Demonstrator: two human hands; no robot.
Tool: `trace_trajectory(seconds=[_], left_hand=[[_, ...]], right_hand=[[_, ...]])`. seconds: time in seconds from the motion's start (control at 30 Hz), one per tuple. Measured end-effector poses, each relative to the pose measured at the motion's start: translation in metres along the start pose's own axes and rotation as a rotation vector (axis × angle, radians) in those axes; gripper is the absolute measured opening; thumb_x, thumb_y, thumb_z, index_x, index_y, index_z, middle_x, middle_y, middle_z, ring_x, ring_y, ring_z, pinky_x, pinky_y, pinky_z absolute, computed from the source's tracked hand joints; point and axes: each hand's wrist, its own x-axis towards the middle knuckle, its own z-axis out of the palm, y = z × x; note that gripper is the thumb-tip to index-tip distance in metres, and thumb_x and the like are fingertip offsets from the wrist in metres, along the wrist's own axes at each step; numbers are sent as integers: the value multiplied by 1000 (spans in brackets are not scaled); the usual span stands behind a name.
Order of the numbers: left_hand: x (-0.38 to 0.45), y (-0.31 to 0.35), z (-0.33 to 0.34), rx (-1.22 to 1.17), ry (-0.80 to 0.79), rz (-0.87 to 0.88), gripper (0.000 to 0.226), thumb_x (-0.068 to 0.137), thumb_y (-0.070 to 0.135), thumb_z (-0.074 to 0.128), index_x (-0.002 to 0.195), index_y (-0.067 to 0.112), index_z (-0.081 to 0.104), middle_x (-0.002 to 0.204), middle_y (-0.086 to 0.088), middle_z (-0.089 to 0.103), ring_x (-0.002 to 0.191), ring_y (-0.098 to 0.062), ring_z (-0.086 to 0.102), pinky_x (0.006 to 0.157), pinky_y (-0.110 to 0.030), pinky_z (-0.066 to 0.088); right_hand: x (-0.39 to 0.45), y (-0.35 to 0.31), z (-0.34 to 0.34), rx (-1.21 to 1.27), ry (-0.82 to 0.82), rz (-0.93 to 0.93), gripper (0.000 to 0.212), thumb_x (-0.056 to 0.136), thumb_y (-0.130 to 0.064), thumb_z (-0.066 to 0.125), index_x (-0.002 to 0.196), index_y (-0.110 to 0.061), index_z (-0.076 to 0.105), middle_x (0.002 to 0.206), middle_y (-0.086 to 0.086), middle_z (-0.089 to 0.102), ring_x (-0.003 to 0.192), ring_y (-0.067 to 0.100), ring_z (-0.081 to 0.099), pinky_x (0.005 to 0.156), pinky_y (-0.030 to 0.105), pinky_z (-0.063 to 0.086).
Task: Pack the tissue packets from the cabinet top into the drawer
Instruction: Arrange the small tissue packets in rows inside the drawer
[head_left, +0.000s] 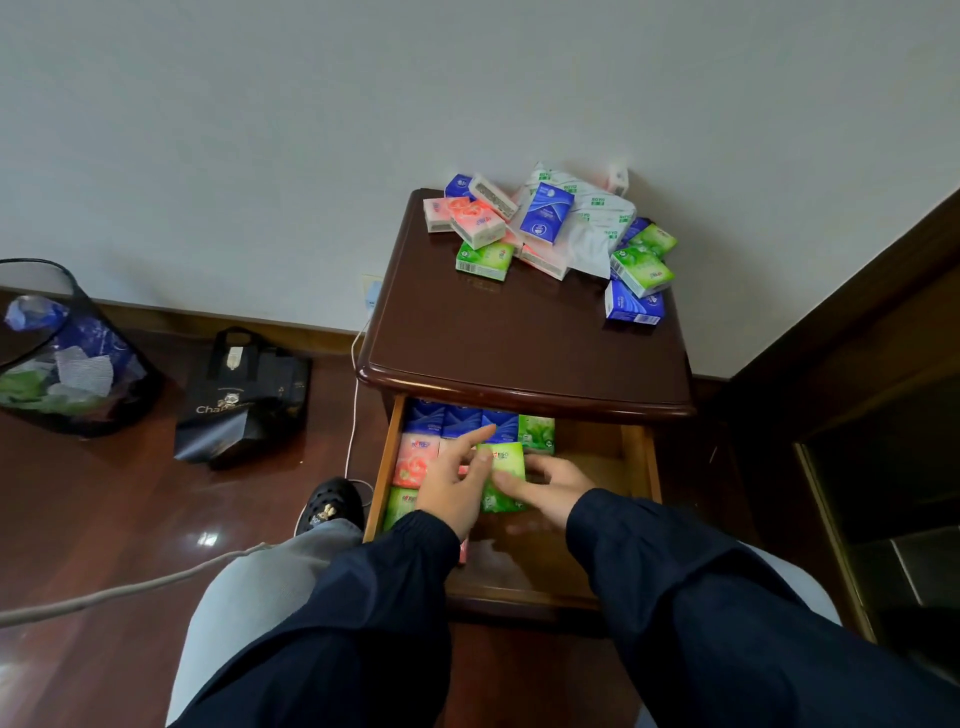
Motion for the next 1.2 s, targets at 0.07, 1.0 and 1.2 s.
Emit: trace_trajectory(seconds=[0.07,1.0,1.2], left_hand=[[3,-2,4,59,-5,-30,38,104,26,51,142,29,50,107,7,61,91,5,59,73,-9,48],[17,-21,6,985,-360,74,57,93,25,52,145,44,43,147,14,35,133,-18,32,112,-44,36],[16,-18,6,996,-371,64,57,92,25,52,146,42,43,147,12,36,133,-20,32,111,-44,36]], right_hand=[[2,6,-9,7,57,7,52,81,-28,85,126,-19,61,120,3,67,104,22,70,75,45,64],[51,36,-23,-194,492,91,59,81,-26,85,131,-12,57,102,-1,61,102,28,68,91,47,58],[47,32,-25,-196,490,99,58,81,-27,84,130,-13,58,113,5,65,100,25,66,89,46,59]])
